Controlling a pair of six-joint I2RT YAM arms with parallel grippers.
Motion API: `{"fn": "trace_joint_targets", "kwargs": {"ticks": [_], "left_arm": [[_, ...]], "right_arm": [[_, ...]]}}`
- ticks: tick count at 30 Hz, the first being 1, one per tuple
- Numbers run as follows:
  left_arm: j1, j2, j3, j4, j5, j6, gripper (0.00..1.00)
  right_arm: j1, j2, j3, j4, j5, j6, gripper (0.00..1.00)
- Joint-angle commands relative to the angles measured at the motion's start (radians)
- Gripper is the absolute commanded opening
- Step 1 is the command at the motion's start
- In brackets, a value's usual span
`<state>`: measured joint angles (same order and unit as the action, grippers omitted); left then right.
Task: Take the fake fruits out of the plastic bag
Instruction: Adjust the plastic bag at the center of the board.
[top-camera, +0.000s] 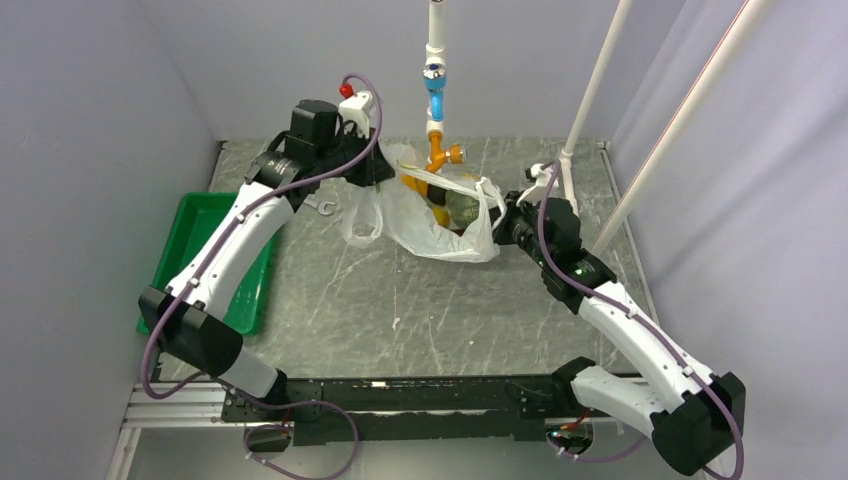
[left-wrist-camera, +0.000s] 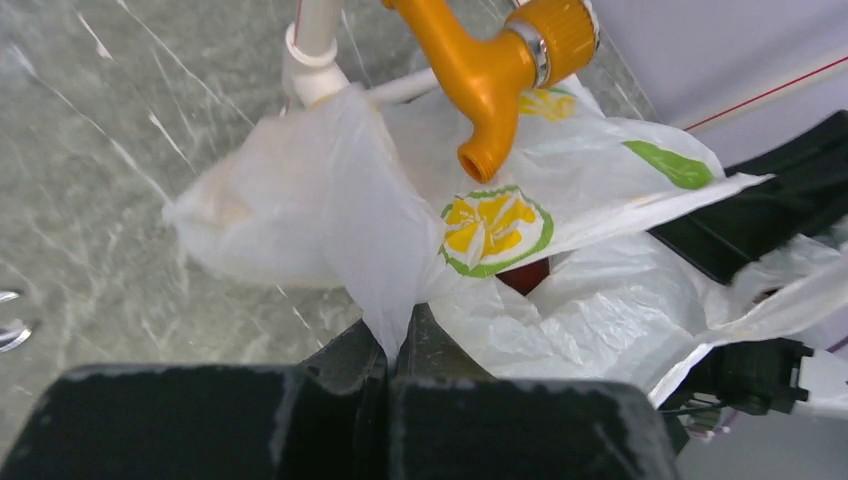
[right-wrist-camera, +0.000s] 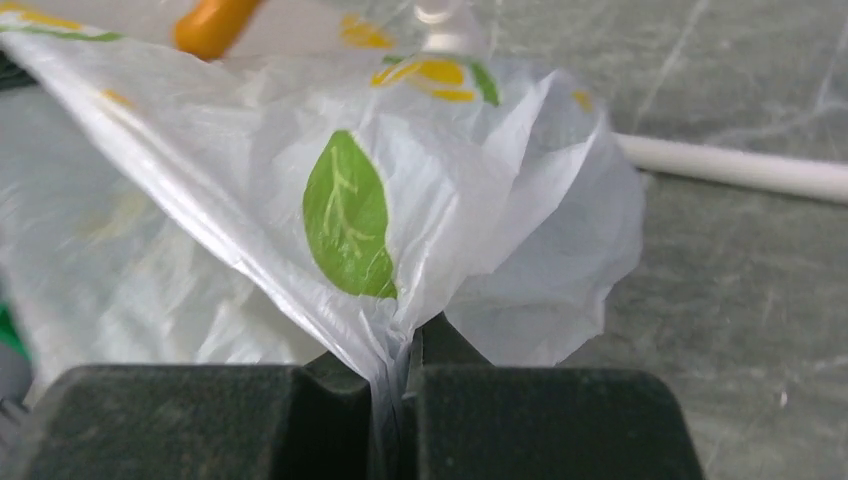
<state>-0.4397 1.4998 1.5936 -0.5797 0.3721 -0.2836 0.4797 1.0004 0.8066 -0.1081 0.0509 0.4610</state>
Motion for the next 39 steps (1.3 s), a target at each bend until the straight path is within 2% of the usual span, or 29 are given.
{"fn": "trace_joint_targets", "kwargs": {"ticks": [1, 3, 5, 8, 11, 13, 17, 20, 22, 25, 29, 31, 32, 34, 36, 39], "left_arm": [[0.038, 0.037, 0.060, -0.139, -0.092, 0.133, 0.00], [0.060, 0.033, -0.062, -0.112, -0.110, 0.133, 0.03], [0.089, 0.022, -0.216, -0.079, -0.104, 0.115, 0.16], [0.110, -0.026, -0.361, -0.034, -0.142, 0.085, 0.34], [0.109, -0.113, -0.432, -0.040, -0.135, 0.066, 0.53], [0.104, -0.210, -0.475, -0.042, -0.107, 0.056, 0.70], [0.096, -0.430, -0.487, -0.072, -0.041, 0.038, 0.84], [0.095, -0.537, -0.479, -0.049, 0.066, -0.016, 0.90], [0.077, -0.565, -0.469, -0.039, 0.159, -0.057, 0.89], [-0.063, -0.599, -0.502, -0.008, 0.099, -0.130, 0.79], [-0.254, -0.622, -0.609, 0.112, -0.094, -0.231, 0.50], [-0.313, -0.616, -0.677, 0.204, -0.190, -0.285, 0.31], [-0.337, -0.601, -0.707, 0.256, -0.224, -0.303, 0.25], [-0.374, -0.561, -0.764, 0.371, -0.278, -0.292, 0.19], [-0.384, -0.486, -0.778, 0.451, -0.283, -0.250, 0.17], [-0.386, -0.344, -0.741, 0.491, -0.299, -0.206, 0.14]], "right_arm": [[-0.008, -0.037, -0.040, 0.017, -0.124, -0.090, 0.00], [0.024, -0.035, -0.132, 0.087, -0.199, -0.071, 0.00], [0.118, -0.023, -0.233, 0.172, -0.204, -0.066, 0.00], [0.259, 0.021, -0.309, 0.250, -0.117, -0.076, 0.00], [0.310, 0.049, -0.346, 0.279, -0.116, -0.067, 0.00], [0.325, 0.040, -0.359, 0.277, -0.112, -0.067, 0.00], [0.331, 0.006, -0.361, 0.260, -0.102, -0.069, 0.00], [0.333, 0.005, -0.346, 0.246, -0.095, -0.074, 0.00], [0.332, 0.014, -0.336, 0.247, -0.095, -0.068, 0.00], [0.332, 0.021, -0.318, 0.249, -0.104, -0.056, 0.00], [0.332, 0.006, -0.313, 0.257, -0.108, -0.032, 0.00], [0.332, -0.003, -0.312, 0.256, -0.109, -0.025, 0.00], [0.332, -0.006, -0.308, 0.251, -0.110, -0.023, 0.00], [0.332, -0.013, -0.306, 0.245, -0.117, -0.021, 0.00], [0.333, -0.017, -0.313, 0.245, -0.120, -0.019, 0.00], [0.332, -0.019, -0.312, 0.221, -0.111, -0.019, 0.00]]}}
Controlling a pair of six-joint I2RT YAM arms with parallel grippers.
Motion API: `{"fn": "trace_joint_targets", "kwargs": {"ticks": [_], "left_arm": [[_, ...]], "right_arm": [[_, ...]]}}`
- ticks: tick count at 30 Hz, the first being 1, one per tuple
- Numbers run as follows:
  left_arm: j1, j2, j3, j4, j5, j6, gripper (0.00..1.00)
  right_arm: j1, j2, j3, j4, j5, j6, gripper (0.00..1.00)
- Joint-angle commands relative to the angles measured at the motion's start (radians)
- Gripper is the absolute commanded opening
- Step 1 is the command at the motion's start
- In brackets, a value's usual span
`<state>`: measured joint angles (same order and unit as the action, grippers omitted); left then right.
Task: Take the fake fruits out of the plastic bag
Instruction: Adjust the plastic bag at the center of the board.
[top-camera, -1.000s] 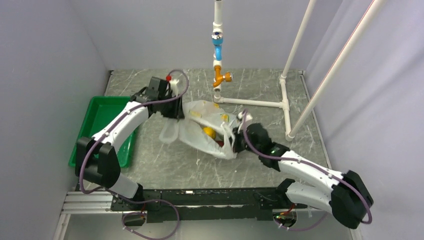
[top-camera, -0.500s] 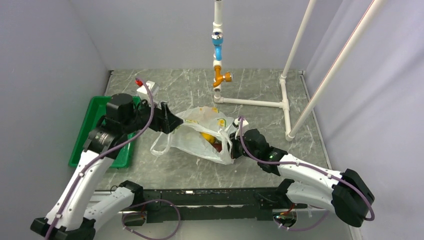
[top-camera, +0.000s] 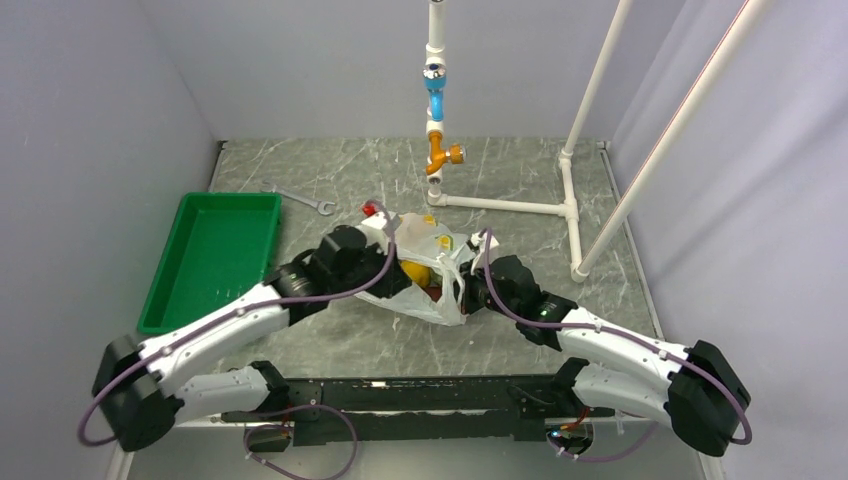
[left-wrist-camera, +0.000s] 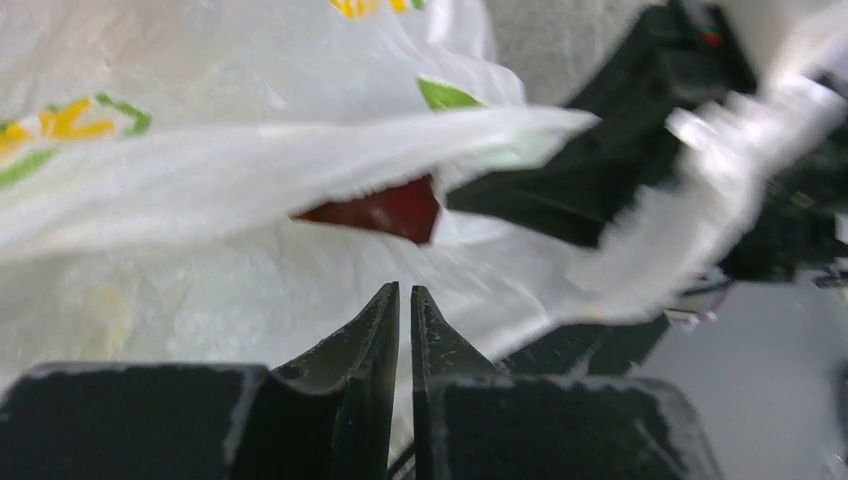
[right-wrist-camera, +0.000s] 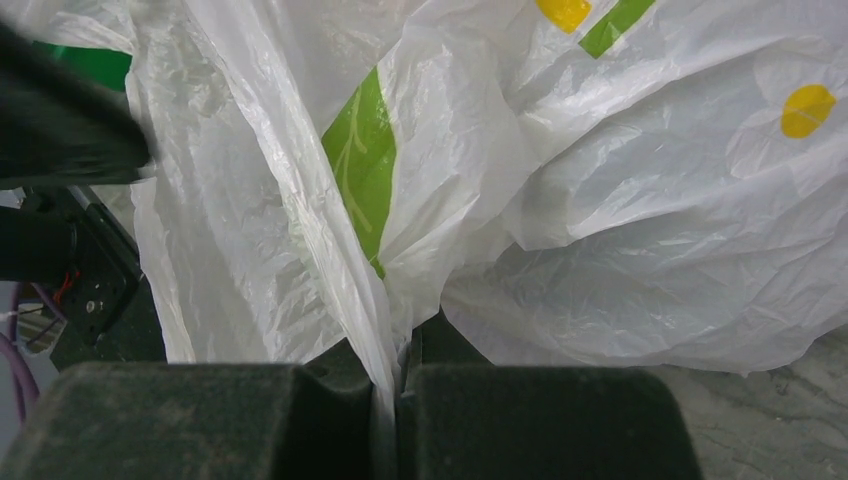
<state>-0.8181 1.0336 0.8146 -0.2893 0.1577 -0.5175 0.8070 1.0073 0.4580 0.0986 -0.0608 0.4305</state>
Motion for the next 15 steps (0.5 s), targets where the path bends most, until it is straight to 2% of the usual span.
{"fn": "trace_joint_targets", "kwargs": {"ticks": [1, 4, 12, 15], "left_arm": [[-0.009, 0.165, 0.053, 0.205, -0.094, 0.043, 0.13], [-0.012, 0.241, 0.027, 0.200, -0.154, 0.034, 0.09], [-0.036, 0.318, -0.276, 0.397, -0.155, -0.065, 0.10], [-0.063, 0.288, -0.363, 0.447, -0.155, -0.099, 0.09]], "right_arm": [[0.004, -0.031, 0.038, 0.005, 0.004, 0.011, 0.00], [0.004, -0.070, 0.034, -0.017, 0.024, 0.004, 0.00], [0.005, -0.166, -0.071, 0.047, 0.039, 0.002, 0.00], [0.004, -0.182, -0.120, 0.059, 0.030, 0.010, 0.00]]}}
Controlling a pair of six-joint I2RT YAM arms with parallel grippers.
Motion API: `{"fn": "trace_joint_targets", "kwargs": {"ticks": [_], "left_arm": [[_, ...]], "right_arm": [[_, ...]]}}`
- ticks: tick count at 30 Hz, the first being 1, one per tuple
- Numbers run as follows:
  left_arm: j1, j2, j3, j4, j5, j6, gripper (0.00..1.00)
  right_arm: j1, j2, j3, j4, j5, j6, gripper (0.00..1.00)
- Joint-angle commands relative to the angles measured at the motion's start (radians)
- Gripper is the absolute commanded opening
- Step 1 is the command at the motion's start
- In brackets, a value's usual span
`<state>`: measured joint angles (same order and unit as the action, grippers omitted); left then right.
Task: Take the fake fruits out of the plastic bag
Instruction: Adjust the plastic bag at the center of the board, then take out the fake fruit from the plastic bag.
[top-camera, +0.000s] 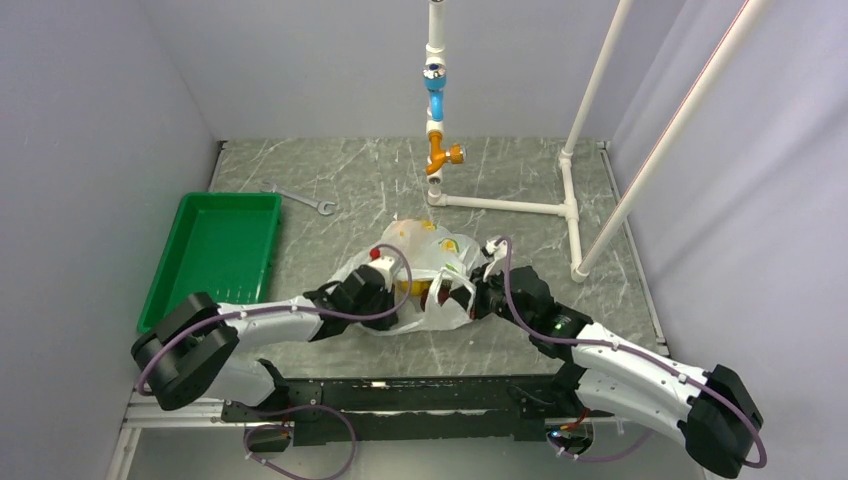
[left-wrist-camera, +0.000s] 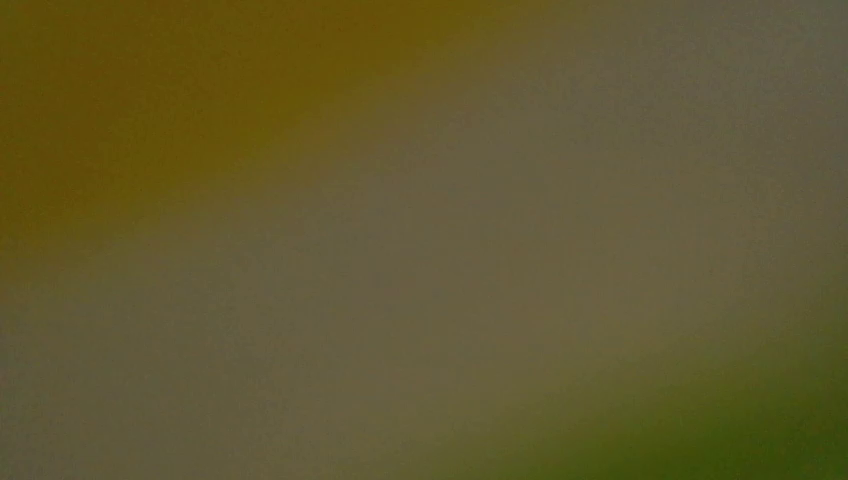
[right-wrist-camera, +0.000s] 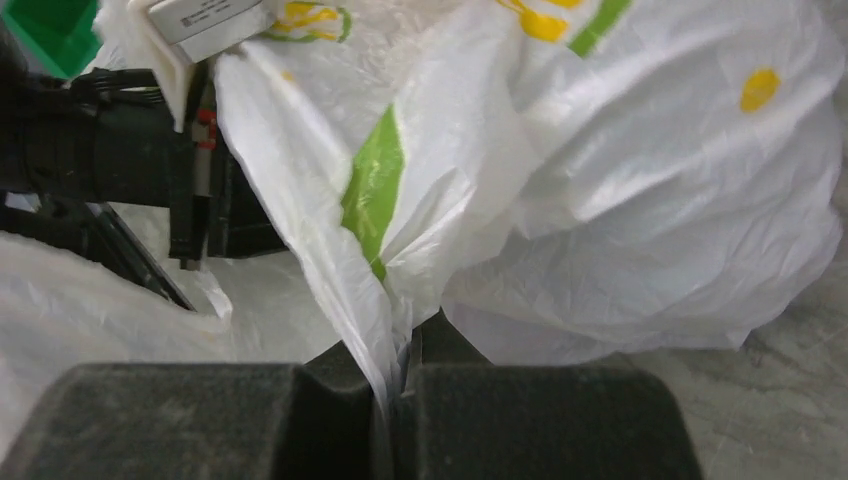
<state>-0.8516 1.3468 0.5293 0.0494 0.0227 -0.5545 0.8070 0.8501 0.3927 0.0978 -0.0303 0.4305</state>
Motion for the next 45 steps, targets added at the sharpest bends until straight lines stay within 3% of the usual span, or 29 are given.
{"fn": "trace_joint_targets", "kwargs": {"ticks": [1, 6, 8, 12, 14, 20, 30, 45], "left_arm": [[-0.044, -0.053, -0.096, 0.109, -0.020, -0.067, 0.10], [-0.071, -0.170, -0.062, 0.014, -0.020, -0.053, 0.18], [-0.073, -0.214, -0.032, -0.012, -0.012, -0.039, 0.27], [-0.074, -0.260, 0.043, -0.068, -0.071, -0.038, 0.59], [-0.074, -0.234, 0.085, -0.089, -0.104, -0.015, 0.66], [-0.073, -0.072, 0.243, -0.153, -0.173, 0.075, 0.75], [-0.072, 0.149, 0.435, -0.274, -0.292, 0.119, 0.79], [-0.073, 0.319, 0.496, -0.281, -0.273, 0.156, 0.76]], "right_arm": [[0.004, -0.028, -0.066, 0.060, -0.012, 0.010, 0.00], [0.005, -0.041, -0.131, 0.046, -0.033, 0.047, 0.00], [0.004, -0.048, -0.154, 0.049, -0.051, 0.058, 0.00], [0.005, -0.084, -0.151, 0.016, -0.026, 0.070, 0.00], [0.005, -0.105, -0.144, 0.007, -0.019, 0.068, 0.00], [0.004, -0.114, -0.144, 0.016, -0.010, 0.063, 0.00], [0.004, -0.147, -0.174, 0.046, -0.014, 0.066, 0.00], [-0.010, -0.133, -0.183, 0.064, -0.040, 0.037, 0.00]]}}
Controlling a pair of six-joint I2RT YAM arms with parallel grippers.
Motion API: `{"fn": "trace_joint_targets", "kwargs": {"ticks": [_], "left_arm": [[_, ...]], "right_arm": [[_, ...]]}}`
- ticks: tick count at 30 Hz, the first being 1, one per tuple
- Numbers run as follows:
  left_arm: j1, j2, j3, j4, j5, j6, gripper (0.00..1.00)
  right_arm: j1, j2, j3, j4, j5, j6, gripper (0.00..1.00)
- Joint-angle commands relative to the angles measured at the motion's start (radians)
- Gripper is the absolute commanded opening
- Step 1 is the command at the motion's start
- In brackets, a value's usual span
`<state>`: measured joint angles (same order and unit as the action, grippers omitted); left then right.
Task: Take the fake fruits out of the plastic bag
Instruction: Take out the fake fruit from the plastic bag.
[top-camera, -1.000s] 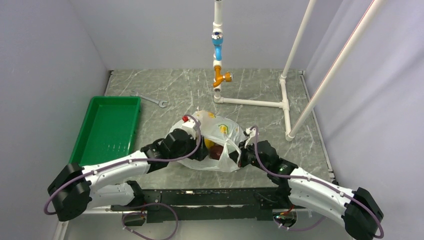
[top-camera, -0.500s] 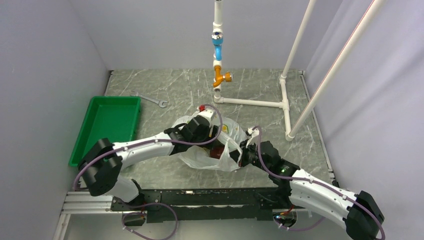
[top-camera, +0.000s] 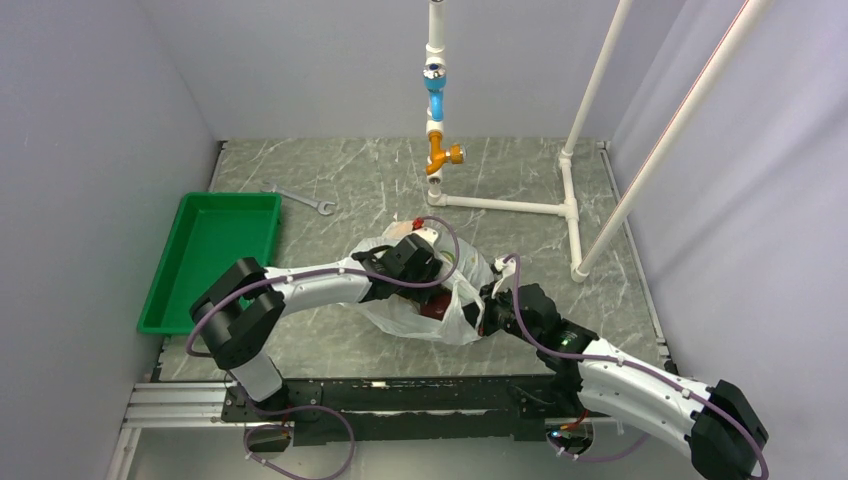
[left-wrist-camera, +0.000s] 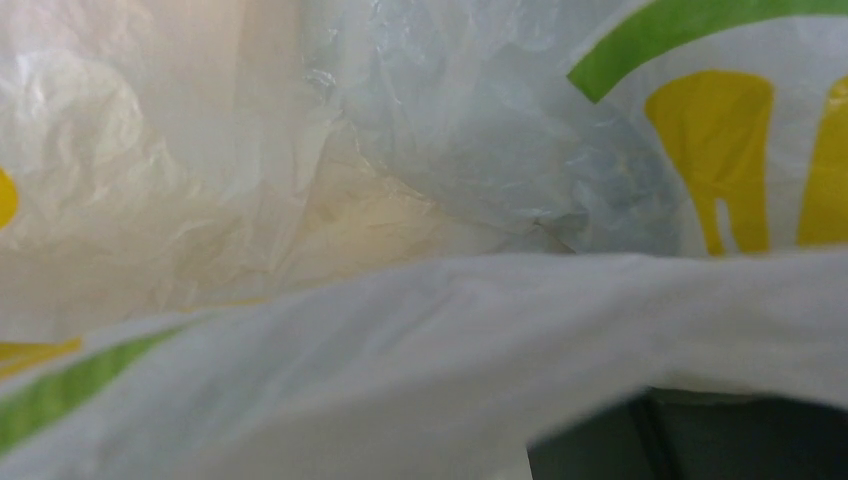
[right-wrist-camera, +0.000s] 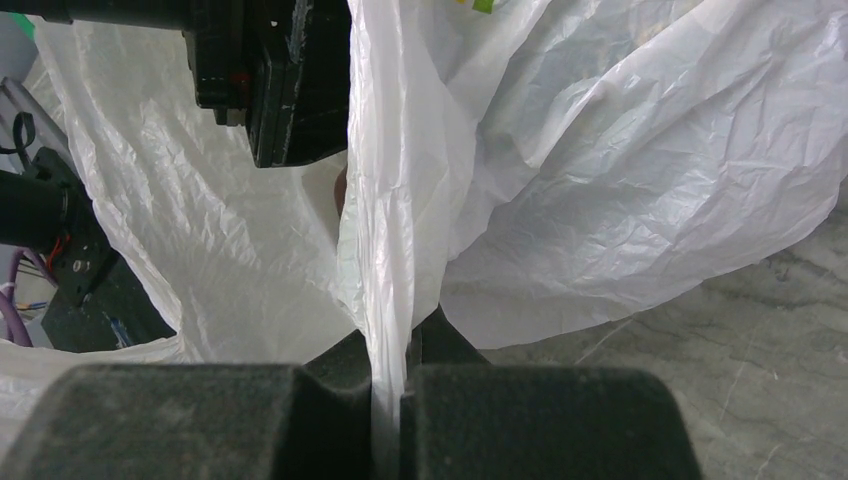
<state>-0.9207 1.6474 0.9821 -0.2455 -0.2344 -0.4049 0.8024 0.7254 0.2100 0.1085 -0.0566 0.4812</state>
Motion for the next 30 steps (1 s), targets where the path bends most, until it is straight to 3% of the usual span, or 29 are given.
{"fn": "trace_joint_targets", "kwargs": {"ticks": [1, 3, 8, 11, 25, 30], "left_arm": [[-0.003, 0.019, 0.042, 0.015, -0.020, 0.001, 0.75], [-0.004, 0.009, 0.034, 0.026, -0.035, -0.006, 0.72], [-0.005, -0.052, 0.022, 0.021, -0.044, 0.003, 0.50], [-0.007, -0.120, 0.000, 0.002, -0.022, -0.003, 0.43], [-0.016, -0.544, -0.210, -0.045, 0.295, -0.034, 0.37], [-0.016, -0.637, -0.238, -0.099, 0.402, -0.030, 0.29]], "right_arm": [[-0.007, -0.006, -0.001, 0.054, -0.016, -0.014, 0.00], [-0.009, -0.003, 0.000, 0.054, -0.018, -0.014, 0.00], [-0.013, 0.001, 0.001, 0.056, -0.022, -0.016, 0.00], [-0.017, 0.006, 0.010, 0.051, -0.020, -0.017, 0.00], [-0.047, 0.089, 0.066, 0.068, -0.015, -0.069, 0.00], [-0.053, 0.080, 0.071, 0.071, -0.002, -0.082, 0.00]]}}
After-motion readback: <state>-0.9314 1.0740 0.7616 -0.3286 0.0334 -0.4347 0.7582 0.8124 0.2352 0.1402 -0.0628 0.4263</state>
